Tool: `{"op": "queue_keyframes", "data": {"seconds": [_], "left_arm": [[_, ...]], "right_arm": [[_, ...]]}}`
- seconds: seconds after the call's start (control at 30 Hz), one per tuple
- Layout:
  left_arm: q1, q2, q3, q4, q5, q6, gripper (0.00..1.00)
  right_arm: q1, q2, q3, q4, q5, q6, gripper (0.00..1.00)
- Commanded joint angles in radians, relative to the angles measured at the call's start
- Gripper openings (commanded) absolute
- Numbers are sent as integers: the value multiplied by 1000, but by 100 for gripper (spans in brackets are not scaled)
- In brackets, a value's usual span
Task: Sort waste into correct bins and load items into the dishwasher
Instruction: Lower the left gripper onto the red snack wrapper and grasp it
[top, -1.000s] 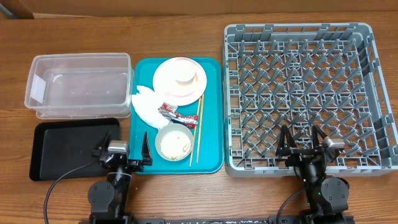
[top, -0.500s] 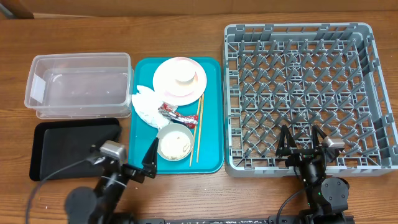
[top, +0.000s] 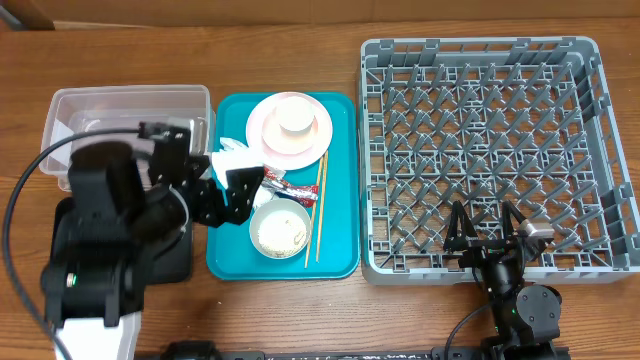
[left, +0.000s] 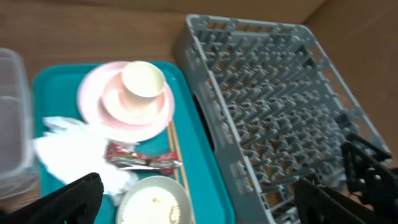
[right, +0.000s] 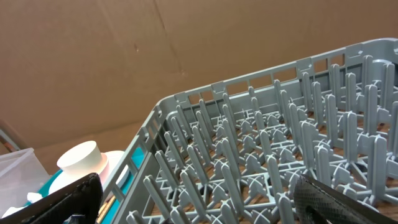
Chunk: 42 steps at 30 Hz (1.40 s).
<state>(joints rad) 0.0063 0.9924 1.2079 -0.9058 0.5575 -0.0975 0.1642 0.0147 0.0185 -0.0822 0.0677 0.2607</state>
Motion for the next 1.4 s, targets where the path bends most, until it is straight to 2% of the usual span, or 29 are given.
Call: {"op": "queue_keyframes", "data": {"seconds": [0.0, 0.07, 0.13, 0.2, 0.3, 0.4, 0.53, 0.7, 0.9, 1.0, 1.07, 1.37], "left_arm": [[0, 75, 28, 11, 94, 14, 100], [0, 122, 28, 14, 95, -14, 100], [0, 179, 28, 12, 95, -70, 88], [0, 219, 28, 11, 94, -118, 88], [0, 243, 28, 5, 77, -121, 86], [0, 248, 28, -35, -76, -185, 84], [-1, 247, 27, -96, -249, -264, 88], [-1, 248, 23, -130, -364, -266, 88], [-3, 251, 3, -134, -382, -270, 86], [-25, 266, -11, -134, -393, -270, 81], [-86, 309, -11, -130, -438, -296, 79], [-254, 525, -11, -16, -431, -383, 79]], "right_arm": [[2, -8, -10, 5, 12, -6, 100], [2, -8, -10, 5, 12, -6, 100], [2, -8, -10, 5, 12, -6, 100], [2, -8, -10, 5, 12, -6, 100], [2, -8, -10, 5, 12, -6, 100], [2, -8, -10, 5, 12, -6, 100], [2, -8, -10, 5, 12, -6, 100], [2, -8, -10, 5, 12, -6, 100], [2, -8, -10, 5, 12, -6, 100], [2, -8, -10, 5, 12, -6, 100], [2, -8, -10, 5, 12, -6, 100], [2, -8, -10, 5, 12, -6, 100]]}}
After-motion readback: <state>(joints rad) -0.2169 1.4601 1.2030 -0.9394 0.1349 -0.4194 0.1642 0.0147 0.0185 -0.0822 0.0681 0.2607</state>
